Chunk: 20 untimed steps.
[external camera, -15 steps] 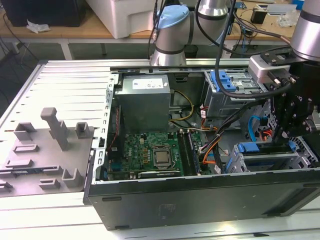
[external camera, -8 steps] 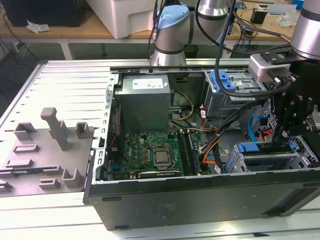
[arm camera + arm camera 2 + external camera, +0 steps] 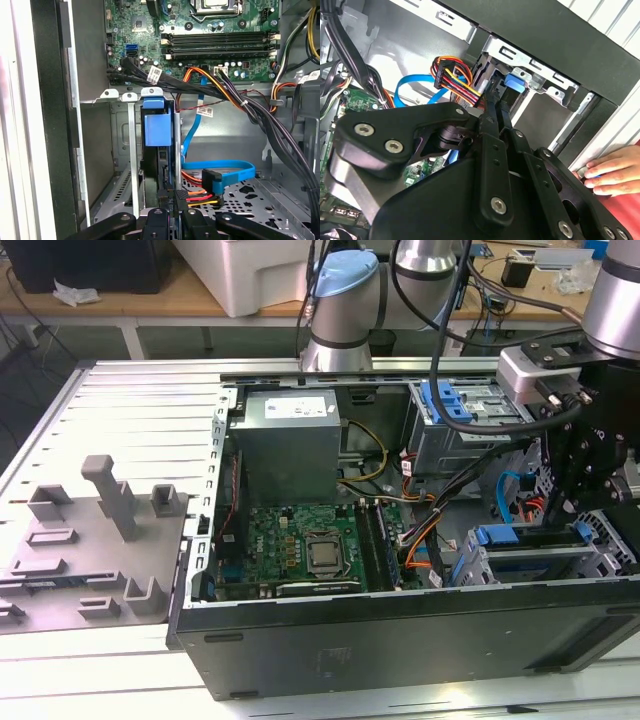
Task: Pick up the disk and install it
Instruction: 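Insert the first disk wire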
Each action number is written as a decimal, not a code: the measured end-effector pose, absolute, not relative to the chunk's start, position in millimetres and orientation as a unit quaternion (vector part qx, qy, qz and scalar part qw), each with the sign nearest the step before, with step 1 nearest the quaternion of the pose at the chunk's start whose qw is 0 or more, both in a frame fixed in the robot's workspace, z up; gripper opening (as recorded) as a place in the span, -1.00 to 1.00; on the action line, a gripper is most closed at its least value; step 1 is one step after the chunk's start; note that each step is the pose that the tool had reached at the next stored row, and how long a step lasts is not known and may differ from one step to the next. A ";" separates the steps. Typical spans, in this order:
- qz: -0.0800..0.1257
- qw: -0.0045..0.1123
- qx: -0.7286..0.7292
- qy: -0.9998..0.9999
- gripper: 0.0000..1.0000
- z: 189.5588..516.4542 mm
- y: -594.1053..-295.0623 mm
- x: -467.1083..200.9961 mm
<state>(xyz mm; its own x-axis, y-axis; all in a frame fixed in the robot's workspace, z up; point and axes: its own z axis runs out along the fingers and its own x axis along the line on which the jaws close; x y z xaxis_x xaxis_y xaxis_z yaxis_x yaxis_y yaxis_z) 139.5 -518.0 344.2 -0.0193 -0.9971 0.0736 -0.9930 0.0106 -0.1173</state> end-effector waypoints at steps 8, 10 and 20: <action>-0.067 0.015 -0.700 0.711 -0.67 344.2 -519.3 140.0; -0.067 0.015 -0.700 0.711 -0.67 344.1 -519.7 140.0; -0.067 0.015 -0.700 0.711 -0.67 342.1 -520.1 140.0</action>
<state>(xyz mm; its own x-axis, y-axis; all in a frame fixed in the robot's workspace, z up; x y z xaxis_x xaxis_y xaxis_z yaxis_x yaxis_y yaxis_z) 140.0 -520.1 342.1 -0.0199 -0.9972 0.0726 -0.9930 0.0112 -0.1173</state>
